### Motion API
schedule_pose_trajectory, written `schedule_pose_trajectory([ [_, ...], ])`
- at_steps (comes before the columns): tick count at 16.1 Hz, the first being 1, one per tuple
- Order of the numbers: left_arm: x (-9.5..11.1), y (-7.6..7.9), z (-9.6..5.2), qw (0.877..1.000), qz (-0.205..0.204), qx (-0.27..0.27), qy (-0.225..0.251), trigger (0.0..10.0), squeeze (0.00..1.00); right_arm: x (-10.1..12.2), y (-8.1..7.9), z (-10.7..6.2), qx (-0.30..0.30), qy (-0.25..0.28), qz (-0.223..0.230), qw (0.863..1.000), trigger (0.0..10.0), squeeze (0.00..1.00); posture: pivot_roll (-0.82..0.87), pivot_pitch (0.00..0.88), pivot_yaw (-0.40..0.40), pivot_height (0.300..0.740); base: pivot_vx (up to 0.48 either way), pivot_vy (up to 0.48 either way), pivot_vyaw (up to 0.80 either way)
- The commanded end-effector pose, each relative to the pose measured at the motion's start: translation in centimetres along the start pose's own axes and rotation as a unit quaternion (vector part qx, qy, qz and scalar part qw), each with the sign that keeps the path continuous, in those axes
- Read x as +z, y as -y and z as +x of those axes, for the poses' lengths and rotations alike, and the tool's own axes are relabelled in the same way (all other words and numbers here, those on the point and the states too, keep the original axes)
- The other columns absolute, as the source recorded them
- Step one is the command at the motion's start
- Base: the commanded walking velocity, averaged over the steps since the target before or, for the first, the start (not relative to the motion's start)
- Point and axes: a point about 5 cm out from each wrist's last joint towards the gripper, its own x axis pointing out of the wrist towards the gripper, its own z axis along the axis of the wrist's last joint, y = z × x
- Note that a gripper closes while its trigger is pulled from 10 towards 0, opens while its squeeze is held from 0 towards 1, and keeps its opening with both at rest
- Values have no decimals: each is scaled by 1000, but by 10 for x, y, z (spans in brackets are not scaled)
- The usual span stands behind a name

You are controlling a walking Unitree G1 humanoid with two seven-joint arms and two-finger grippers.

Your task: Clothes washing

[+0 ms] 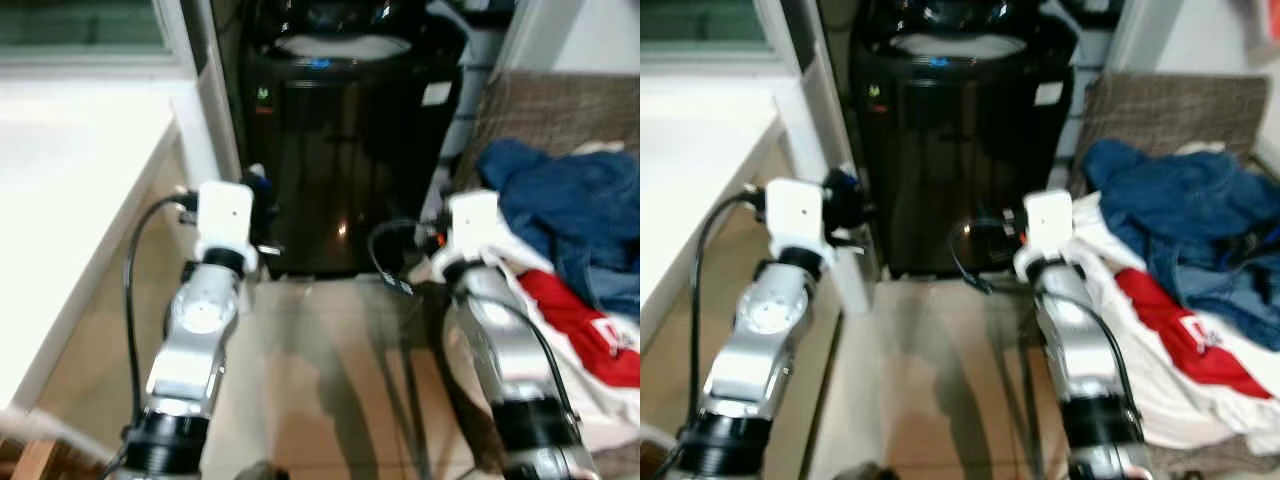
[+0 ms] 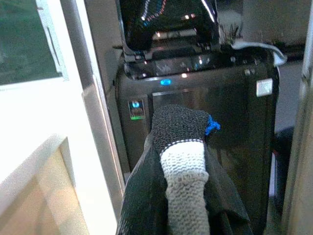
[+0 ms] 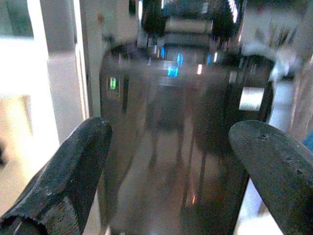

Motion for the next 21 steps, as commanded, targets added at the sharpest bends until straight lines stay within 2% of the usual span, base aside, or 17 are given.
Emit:
schedule_pose_trajectory([
  [1,2,-6,3,1000,2,16,5,0,0,1,2,2,-4,6,-3,1000,10000,0,-5,0,-10,723,480,0,0],
  [5,4,-6,5,999,6,28,14,0,0,1,-1,11,14,9,-2,1000,10000,0,1,0,-13,723,480,0,0],
  [10,1,-15,7,997,-13,71,-2,0,0,-10,-8,9,37,-12,12,999,10000,0,-3,0,-10,723,478,0,0],
  [15,1,-8,10,999,19,46,0,0,0,-16,0,5,18,-24,7,1000,10000,0,-14,0,-10,723,478,0,135],
  [19,5,-4,15,999,43,21,8,0,0,-15,-3,4,20,-16,3,1000,10000,0,-16,0,-4,723,476,0,0],
  [21,9,-3,19,998,59,4,19,0,0,-9,7,6,-26,3,-15,1000,10000,0,-15,0,1,723,472,0,0],
])
